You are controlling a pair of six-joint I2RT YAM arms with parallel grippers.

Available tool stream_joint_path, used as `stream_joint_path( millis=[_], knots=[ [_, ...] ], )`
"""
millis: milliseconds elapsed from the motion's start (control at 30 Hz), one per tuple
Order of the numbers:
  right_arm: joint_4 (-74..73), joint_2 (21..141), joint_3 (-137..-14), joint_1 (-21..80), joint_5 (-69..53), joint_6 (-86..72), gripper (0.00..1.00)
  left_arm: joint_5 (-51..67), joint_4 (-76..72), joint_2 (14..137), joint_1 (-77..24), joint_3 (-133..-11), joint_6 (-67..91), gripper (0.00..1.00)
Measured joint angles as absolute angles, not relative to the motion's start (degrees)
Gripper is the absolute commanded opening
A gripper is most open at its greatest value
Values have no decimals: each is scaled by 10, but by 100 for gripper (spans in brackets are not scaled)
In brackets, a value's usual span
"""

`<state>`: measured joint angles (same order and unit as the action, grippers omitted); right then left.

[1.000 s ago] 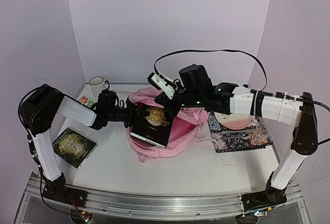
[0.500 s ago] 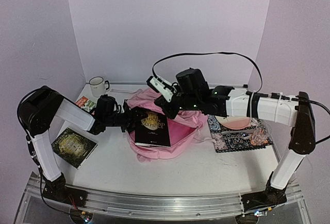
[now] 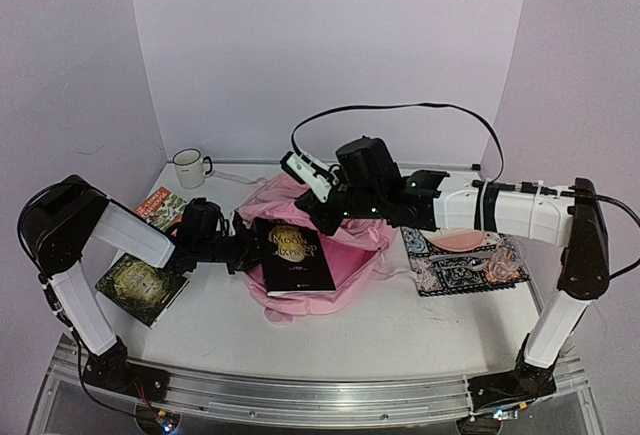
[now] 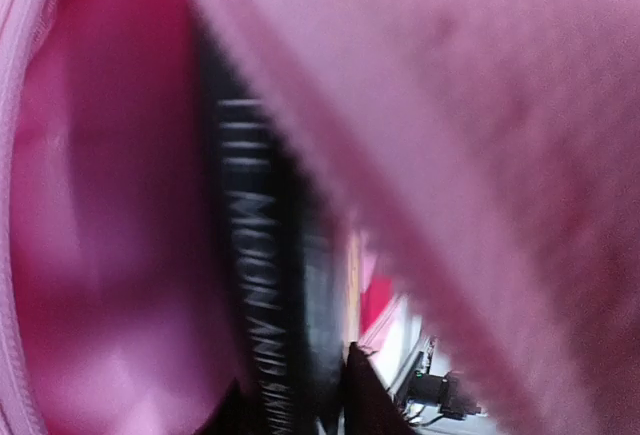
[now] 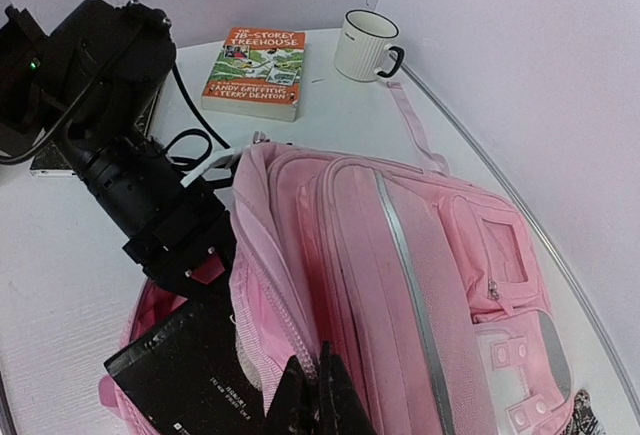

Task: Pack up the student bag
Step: Place the book in the largest pocket of the bag.

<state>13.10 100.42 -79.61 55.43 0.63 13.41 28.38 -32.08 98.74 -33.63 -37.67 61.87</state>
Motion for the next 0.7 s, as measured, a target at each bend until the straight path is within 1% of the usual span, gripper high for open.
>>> stream_joint_path(
  millis=[133, 267, 433, 700],
  knots=[
    [134, 1004, -793, 554, -6, 125, 0, 278, -325, 961, -339, -374, 631, 0],
    [139, 1004, -793, 554, -18, 112, 0, 253, -346, 947, -342, -360, 659, 0],
    [150, 1004, -786, 557, -21, 92, 0, 217, -397, 958, -353, -350, 723, 0],
    [157, 1005, -780, 570, -10, 70, 0, 163, -574, 1038, -370, -329, 844, 0]
  ],
)
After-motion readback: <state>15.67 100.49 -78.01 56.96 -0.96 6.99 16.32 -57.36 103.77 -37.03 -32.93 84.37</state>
